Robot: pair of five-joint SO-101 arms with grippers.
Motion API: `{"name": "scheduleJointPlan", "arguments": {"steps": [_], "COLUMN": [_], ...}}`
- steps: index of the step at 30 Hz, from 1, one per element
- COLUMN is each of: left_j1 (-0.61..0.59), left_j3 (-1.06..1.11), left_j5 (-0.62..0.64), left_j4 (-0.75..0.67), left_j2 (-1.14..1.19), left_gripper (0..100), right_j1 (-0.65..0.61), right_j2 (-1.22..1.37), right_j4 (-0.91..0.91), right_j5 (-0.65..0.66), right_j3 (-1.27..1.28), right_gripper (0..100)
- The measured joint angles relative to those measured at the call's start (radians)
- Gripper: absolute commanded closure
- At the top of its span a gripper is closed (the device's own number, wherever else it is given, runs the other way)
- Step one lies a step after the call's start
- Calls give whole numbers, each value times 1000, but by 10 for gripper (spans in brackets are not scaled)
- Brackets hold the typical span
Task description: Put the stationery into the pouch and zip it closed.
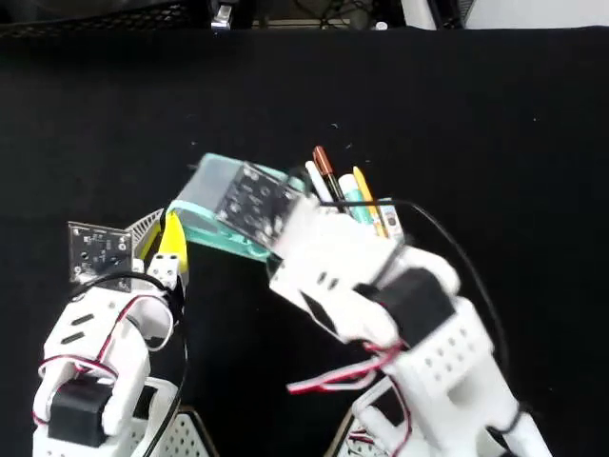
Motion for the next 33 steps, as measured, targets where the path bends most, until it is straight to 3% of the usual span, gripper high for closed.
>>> {"name": "scheduleJointPlan", "arguments": {"steps": [3,11,28,33], "left_j1": [0,-94,-121,-129], "left_j3": [0,9,21,25], "left_j5": [0,2,-103,-117], "left_j4": [2,2,2,2], "left_j2": [0,-2,-8,-8], "left_gripper": [970,970,970,965], "right_j1": [18,253,242,183], "right_j2": [-41,-49,-49,-51], "right_j4": [35,-28,-75,-75], "right_j5": [23,87,49,44], "right_j3": [-2,17,69,77], "right_gripper": [986,986,986,986]}}
